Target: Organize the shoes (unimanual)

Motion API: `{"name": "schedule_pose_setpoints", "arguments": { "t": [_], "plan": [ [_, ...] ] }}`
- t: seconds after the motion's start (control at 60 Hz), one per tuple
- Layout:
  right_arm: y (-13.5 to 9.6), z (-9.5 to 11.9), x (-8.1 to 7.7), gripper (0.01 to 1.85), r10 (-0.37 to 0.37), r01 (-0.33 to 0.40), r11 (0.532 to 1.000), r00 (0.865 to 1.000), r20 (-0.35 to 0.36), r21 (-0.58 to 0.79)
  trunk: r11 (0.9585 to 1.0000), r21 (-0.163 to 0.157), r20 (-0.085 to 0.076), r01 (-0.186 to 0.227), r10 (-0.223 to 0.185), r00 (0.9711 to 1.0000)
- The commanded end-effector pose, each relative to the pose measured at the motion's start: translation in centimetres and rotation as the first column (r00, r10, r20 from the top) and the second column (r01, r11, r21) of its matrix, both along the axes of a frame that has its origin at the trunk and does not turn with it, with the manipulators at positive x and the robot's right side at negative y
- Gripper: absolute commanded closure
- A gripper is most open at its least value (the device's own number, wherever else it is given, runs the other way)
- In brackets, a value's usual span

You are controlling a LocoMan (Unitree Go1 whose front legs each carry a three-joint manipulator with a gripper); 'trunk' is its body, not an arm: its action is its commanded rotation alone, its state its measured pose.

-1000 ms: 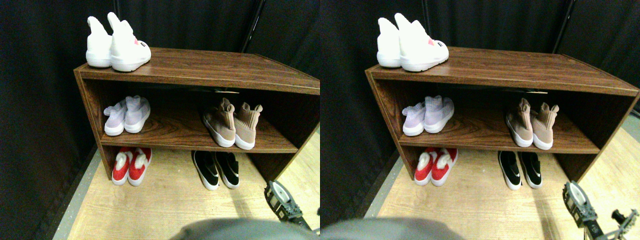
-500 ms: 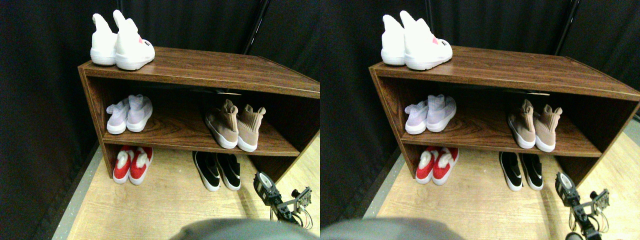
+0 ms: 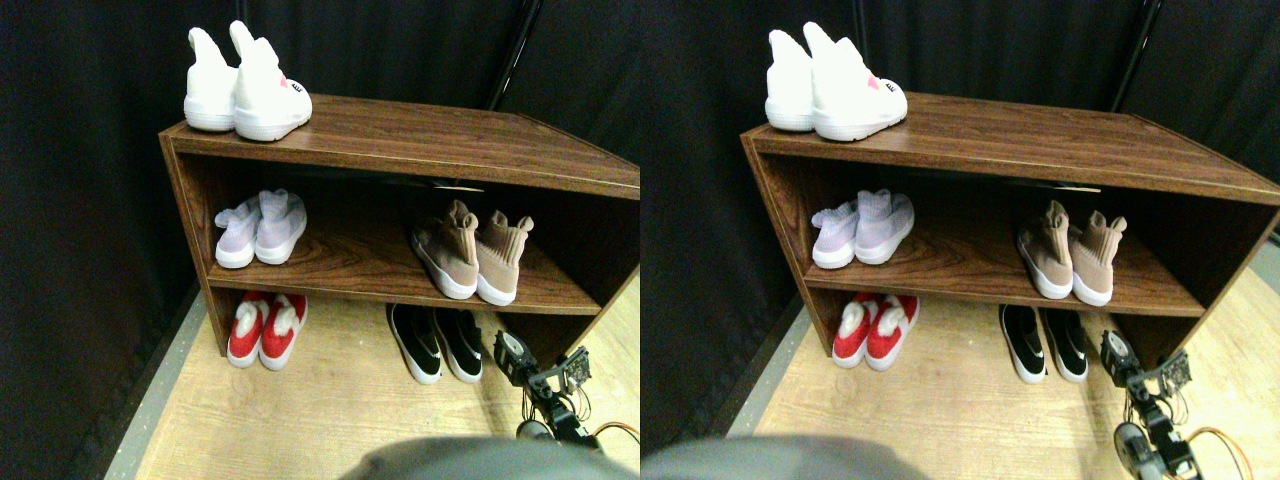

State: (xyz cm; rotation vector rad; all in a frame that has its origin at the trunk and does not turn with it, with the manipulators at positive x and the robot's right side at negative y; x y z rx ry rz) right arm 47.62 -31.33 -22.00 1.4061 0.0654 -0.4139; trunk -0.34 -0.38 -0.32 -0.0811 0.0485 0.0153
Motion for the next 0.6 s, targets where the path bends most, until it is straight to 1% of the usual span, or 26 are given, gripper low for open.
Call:
{"name": "schedule_pose_setpoints", "arguments": {
  "t": [0.017, 0.05, 0.167, 0.383, 0.467, 0.517, 0.6],
  "plan": [
    [-0.3, -0.3, 0.6, 1.8, -0.029, 0.028, 1.0, 0.999, 0.02, 0.006, 0.9997, -0.012, -0.017, -0.02, 0.02, 0.9997],
    [-0.4, -0.4, 0.8, 1.8, -0.043, 0.042, 0.999, 0.999, 0.017, 0.018, 0.9997, -0.012, -0.017, -0.02, 0.02, 0.9997],
    [-1.3, -0.8, 1.5, 1.8, -0.041, 0.041, 0.999, 0.999, 0.01, 0.017, 0.9997, -0.012, -0.015, -0.02, 0.02, 0.9997],
    [-1.5, -1.0, 2.3, 1.8, -0.072, 0.073, 0.997, 0.997, -0.011, 0.018, 0.9997, -0.011, -0.009, -0.02, 0.02, 0.9998],
    [-1.5, -1.3, 2.7, 1.8, -0.067, 0.068, 0.997, 0.998, -0.016, 0.026, 0.9997, -0.012, -0.009, -0.022, 0.022, 0.9997],
    [-1.3, -1.3, 2.8, 1.8, -0.033, 0.034, 0.999, 0.999, -0.025, 0.016, 0.9996, -0.013, -0.008, -0.024, 0.024, 0.9997],
    [-1.1, -1.5, 3.1, 1.8, -0.025, 0.026, 0.999, 0.999, -0.027, 0.024, 0.9995, -0.018, -0.008, -0.028, 0.028, 0.9996]
  ]
}}
